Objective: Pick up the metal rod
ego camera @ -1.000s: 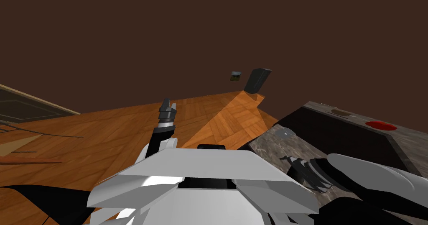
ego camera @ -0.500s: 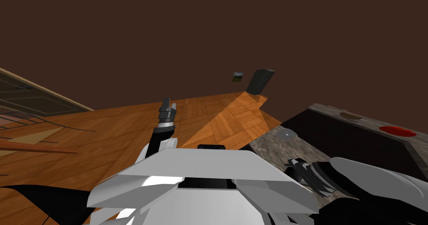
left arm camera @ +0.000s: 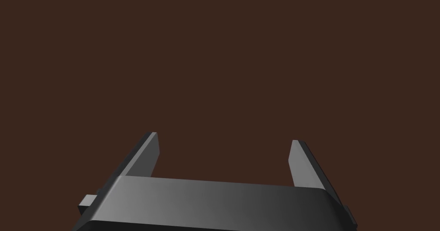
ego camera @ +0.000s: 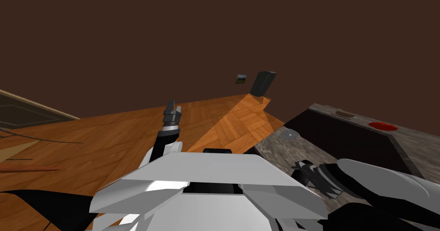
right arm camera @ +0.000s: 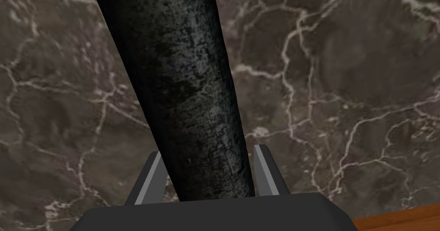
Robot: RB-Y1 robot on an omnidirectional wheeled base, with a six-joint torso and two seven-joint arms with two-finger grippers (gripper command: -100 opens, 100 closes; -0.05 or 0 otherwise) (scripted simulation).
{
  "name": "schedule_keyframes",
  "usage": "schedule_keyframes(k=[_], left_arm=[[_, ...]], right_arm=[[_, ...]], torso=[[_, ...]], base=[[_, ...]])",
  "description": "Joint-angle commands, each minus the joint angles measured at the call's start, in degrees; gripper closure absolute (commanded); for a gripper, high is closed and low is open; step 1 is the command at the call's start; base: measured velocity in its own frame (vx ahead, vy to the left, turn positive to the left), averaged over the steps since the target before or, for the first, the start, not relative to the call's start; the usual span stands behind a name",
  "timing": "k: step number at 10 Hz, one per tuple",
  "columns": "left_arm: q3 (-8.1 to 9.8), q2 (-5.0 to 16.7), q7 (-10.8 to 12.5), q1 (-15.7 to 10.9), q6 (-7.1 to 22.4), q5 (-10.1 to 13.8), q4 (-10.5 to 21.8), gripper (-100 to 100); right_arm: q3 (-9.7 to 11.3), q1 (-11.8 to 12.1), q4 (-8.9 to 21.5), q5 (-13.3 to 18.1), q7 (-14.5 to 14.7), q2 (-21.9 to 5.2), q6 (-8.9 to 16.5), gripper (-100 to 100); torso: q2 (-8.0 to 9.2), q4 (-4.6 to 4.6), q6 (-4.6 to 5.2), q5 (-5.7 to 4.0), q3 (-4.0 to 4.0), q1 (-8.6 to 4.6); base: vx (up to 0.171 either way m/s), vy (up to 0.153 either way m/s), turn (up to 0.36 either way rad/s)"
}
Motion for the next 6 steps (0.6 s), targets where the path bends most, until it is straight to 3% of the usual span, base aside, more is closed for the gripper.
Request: schedule_keyframes(k=[1,4,5,6], left_arm=[[0.0,0.0,0.0,0.0,0.0,0.0,0.0,0],[0.0,0.0,0.0,0.01,0.0,0.0,0.0,0],[0.0,0.0,0.0,0.0,0.0,0.0,0.0,0],[-0.01,0.0,0.0,-0.01,0.0,0.0,0.0,0]], right_arm=[[-1.51,-0.23,-0.14,0.2,0.92,-1.29,-1.41,100],[-4.43,-0.01,-0.37,0.58,2.57,-3.17,-3.59,100],[-4.05,0.46,-0.81,0.78,1.75,-2.86,-2.68,100],[-3.95,0.35,-0.8,0.76,1.86,-2.92,-2.7,0]], torso=[[0.0,0.0,0.0,0.0,0.0,0.0],[-0.21,-0.04,-0.05,0.06,-0.12,0.11],[-0.18,-0.04,-0.05,0.06,-0.11,0.08],[-0.03,-0.02,-0.12,0.05,-0.04,0.04]], base=[[0.104,0.008,-0.379],[0.103,0.021,-0.287],[0.034,0.009,-0.05],[0.006,0.003,0.01]])
